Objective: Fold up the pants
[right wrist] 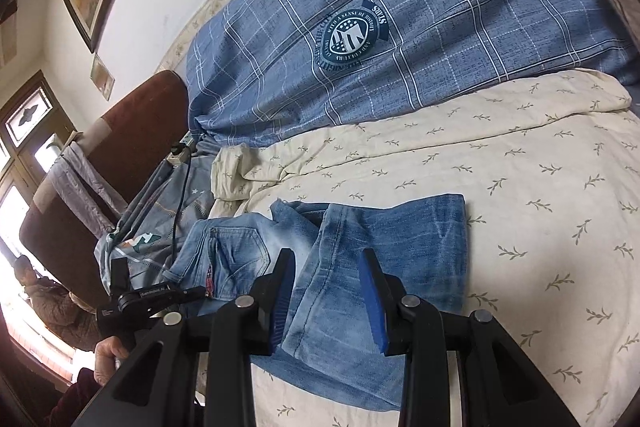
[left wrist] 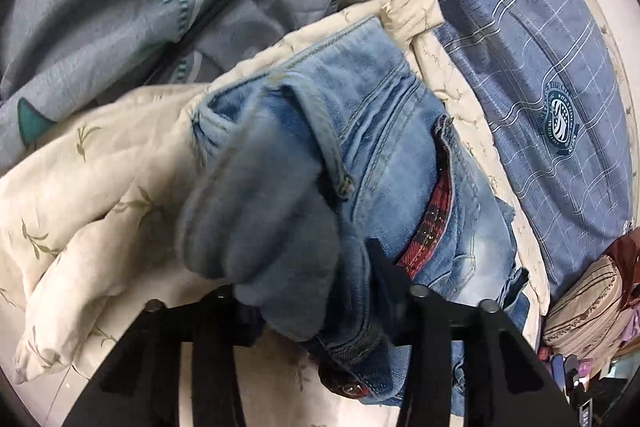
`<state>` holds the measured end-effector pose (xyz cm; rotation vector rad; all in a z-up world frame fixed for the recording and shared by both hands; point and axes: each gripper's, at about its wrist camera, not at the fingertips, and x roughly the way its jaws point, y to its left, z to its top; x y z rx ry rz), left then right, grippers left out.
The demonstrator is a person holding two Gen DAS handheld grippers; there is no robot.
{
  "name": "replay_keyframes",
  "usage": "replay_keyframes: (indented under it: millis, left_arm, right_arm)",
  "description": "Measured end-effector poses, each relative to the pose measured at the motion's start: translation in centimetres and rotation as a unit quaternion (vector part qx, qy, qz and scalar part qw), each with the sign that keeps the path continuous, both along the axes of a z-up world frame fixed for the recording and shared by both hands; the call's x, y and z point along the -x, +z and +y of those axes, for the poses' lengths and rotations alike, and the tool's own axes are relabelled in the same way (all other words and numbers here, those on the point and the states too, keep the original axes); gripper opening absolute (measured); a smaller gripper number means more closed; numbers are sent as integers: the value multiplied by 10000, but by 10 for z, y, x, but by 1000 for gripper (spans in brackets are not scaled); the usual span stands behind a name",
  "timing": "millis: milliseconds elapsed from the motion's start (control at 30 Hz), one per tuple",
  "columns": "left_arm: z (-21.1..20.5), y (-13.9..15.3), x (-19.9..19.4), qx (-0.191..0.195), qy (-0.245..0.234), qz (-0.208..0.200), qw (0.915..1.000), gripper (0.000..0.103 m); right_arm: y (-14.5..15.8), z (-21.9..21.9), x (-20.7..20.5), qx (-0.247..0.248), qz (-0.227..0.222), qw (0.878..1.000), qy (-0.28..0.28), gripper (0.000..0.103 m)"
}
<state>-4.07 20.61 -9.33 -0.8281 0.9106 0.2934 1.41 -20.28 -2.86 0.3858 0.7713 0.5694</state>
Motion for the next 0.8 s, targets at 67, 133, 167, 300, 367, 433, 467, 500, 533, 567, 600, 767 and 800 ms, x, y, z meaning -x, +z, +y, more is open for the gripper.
replay_keyframes:
  millis: [67, 133, 167, 300, 367, 433, 467, 500, 533, 567, 600, 767, 800]
  left_arm:
    - [1, 0, 2, -46, 22, -75, 10000, 36]
    - [-2, 4, 2, -140, 19, -121, 9998, 31]
    - [-2, 5, 3, -185, 2, -149, 9997, 27]
    - [-12, 22, 4, -553, -110, -287, 9980, 22]
    - [-22, 36, 5, -830, -211, -403, 9955, 20]
    - [-34, 51, 6, -1114, -345, -555, 9916, 20]
    - [-41, 57, 7, -1261, -418, -625, 9892, 20]
    - [-49, 66, 9, -1434, -508, -703, 9859, 20]
    - [-59, 75, 10, -1628, -616, -798, 9815, 20]
    - [-68, 81, 9, -1759, -696, -871, 9781, 20]
    - [-78, 88, 11, -1936, -815, -963, 9729, 19]
    - [-151, 114, 11, -2929, -1592, -1246, 9345, 19]
    - [-160, 116, 13, -3016, -1693, -1277, 9295, 19]
  right_arm:
    - [-2, 3, -1, 58, 21, 10000, 30, 36]
    - [-6, 6, -3, 166, 87, 9998, 44, 36]
    - [-9, 8, -4, 234, 139, 9996, 42, 36]
    - [-24, 15, -11, 549, 448, 9975, 9, 36]
    - [-30, 15, -14, 639, 561, 9964, -19, 36]
    - [-30, 11, -16, 609, 581, 9964, -88, 36]
    - [-29, 8, -16, 560, 576, 9967, -131, 36]
    - [-28, 4, -16, 508, 559, 9970, -188, 36]
    - [-26, -2, -16, 433, 536, 9972, -293, 36]
    - [-24, -7, -17, 374, 535, 9972, -366, 36]
    - [-23, -15, -18, 268, 544, 9970, -478, 36]
    - [-17, -57, -23, -249, 624, 9921, -1055, 36]
    - [-16, -66, -24, -332, 644, 9904, -1177, 36]
